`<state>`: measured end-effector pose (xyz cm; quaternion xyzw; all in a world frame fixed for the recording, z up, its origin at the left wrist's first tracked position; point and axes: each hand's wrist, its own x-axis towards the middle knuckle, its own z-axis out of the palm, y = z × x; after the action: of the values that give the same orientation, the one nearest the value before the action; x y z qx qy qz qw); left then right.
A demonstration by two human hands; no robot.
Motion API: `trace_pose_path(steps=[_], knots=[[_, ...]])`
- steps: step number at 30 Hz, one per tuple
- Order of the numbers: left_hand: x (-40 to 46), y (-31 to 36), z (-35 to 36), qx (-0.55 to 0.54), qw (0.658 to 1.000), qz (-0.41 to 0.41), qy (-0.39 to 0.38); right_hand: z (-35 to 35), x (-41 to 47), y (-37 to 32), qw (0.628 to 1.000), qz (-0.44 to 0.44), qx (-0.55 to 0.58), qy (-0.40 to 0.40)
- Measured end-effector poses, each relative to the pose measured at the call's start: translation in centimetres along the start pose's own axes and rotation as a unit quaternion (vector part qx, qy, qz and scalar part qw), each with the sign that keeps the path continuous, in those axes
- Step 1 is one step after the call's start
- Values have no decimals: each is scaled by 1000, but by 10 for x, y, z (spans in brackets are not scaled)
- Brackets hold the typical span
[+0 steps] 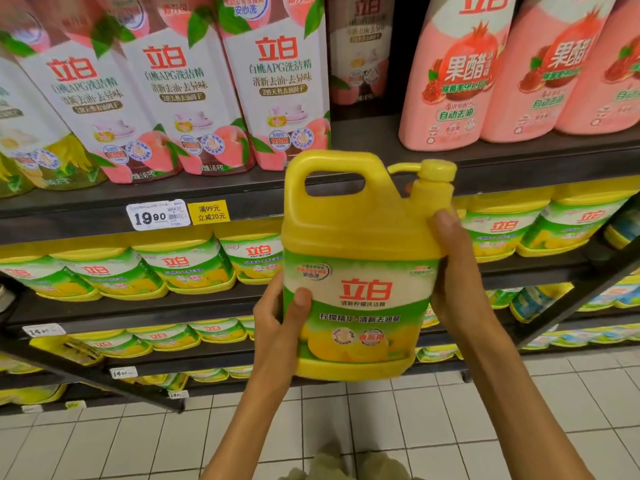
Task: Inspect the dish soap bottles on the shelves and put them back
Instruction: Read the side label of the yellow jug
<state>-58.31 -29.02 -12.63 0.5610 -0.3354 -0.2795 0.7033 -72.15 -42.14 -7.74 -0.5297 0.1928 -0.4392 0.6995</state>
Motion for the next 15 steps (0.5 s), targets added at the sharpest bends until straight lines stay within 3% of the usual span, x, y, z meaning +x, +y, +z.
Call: trace_pose_path(steps=[6, 11, 15], knots=[[-8, 1, 4, -37, 995, -87, -8, -12, -15, 20, 993, 113, -14, 12], [-15, -5, 9, -113, 963, -244, -32, -14, -8, 27, 986, 157, -30, 38], [-19, -12, -4, -124, 952, -270, -78, -17, -6, 31, 981, 189, -4, 47]])
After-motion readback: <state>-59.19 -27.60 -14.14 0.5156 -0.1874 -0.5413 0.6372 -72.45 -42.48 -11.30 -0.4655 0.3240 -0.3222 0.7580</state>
